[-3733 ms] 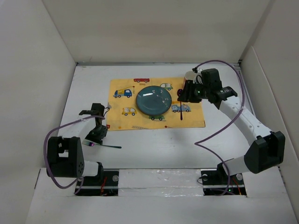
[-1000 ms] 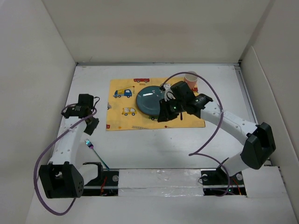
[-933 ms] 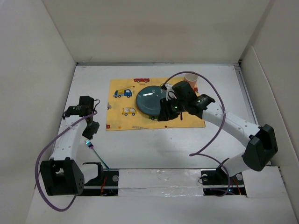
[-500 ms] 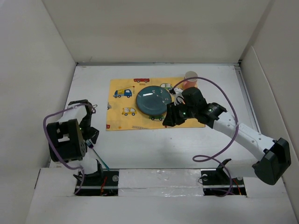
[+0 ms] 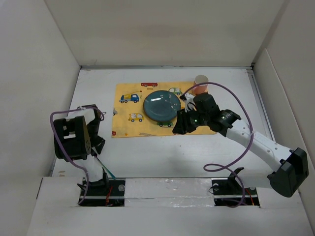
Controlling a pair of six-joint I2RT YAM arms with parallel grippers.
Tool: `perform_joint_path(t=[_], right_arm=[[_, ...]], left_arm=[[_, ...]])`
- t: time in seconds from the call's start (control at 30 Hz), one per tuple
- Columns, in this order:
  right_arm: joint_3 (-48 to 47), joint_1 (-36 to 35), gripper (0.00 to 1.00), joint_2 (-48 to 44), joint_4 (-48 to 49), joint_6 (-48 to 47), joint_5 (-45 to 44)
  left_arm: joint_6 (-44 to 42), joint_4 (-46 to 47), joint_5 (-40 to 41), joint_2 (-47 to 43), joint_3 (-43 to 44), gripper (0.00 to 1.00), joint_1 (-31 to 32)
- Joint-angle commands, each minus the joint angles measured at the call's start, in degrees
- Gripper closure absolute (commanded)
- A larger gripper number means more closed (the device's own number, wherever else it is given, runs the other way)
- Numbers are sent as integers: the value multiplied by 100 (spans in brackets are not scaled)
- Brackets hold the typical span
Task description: Set the dinner table for one person
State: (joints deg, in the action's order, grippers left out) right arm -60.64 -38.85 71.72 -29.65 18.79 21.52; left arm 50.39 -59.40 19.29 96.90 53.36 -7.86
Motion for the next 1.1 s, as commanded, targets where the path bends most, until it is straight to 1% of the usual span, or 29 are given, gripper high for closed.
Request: perform_joint_path(t=[0.0, 0.03, 0.07, 0.1, 0.2, 0.47, 0.57, 0.6, 0.63, 0.67, 0.7, 0.73, 0.8, 0.83, 0.9, 0.93, 1.0, 1.03, 1.07], right_arm=[[-290, 53, 57, 17, -15, -103, 186], [-325, 53, 57, 0, -6, -86, 221], [-325, 53, 57, 0, 3, -86, 213], [-343, 105, 57, -9, 12, -86, 195], [-352, 167, 57, -9, 12, -77, 195], [-404, 282, 57, 0, -129, -147, 116], [-387, 282, 57, 8, -112, -147, 81], [-352, 282, 62, 43, -68, -104, 98], [-326, 282, 81, 70, -24, -77, 133], [-291, 221, 86, 105, 90, -51, 220], [-264, 150, 93, 140, 152, -16, 256], [-273, 63, 100, 262, 196, 37, 265], [-386, -314, 100, 394, 424, 90, 222], [-465, -447, 100, 578, 503, 168, 186], [-693, -815, 100, 807, 548, 204, 107], [-921, -948, 100, 930, 591, 213, 81], [-1037, -1185, 91, 1308, 881, 248, 46], [-1177, -1412, 81, 1440, 969, 266, 28], [-1265, -1528, 75, 1772, 1074, 283, -50]], left_arm=[[462, 675, -250, 153, -54, 51, 144], [515, 701, -233, 127, -54, 53, 144], [568, 701, -224, 101, -63, 53, 144], [612, 814, -232, 49, -80, 58, 144], [867, 1157, -320, -145, -151, 63, 144], [1148, 1720, -540, 127, -256, 65, 144], [1087, 1669, -462, 118, -257, 65, 144], [1043, 1625, -383, 84, -213, 65, 144], [973, 1581, -269, -21, -38, 65, 144], [912, 1519, -216, -118, 120, 65, 144], [850, 1353, -189, -223, 278, 65, 144], [702, 1300, -197, -503, 671, 65, 144], [517, 1229, -206, -864, 1086, 65, 144], [342, 1203, -232, -1249, 1436, 65, 196], [174, 1176, -276, -1611, 1746, 63, 197], [-71, 1193, -424, -1987, 1965, 61, 197], [-283, 1220, -574, -2332, 2195, 58, 197], [-389, 1255, -862, -2682, 2379, 57, 197], [-512, 1359, -1039, -2851, 2450, 57, 197]])
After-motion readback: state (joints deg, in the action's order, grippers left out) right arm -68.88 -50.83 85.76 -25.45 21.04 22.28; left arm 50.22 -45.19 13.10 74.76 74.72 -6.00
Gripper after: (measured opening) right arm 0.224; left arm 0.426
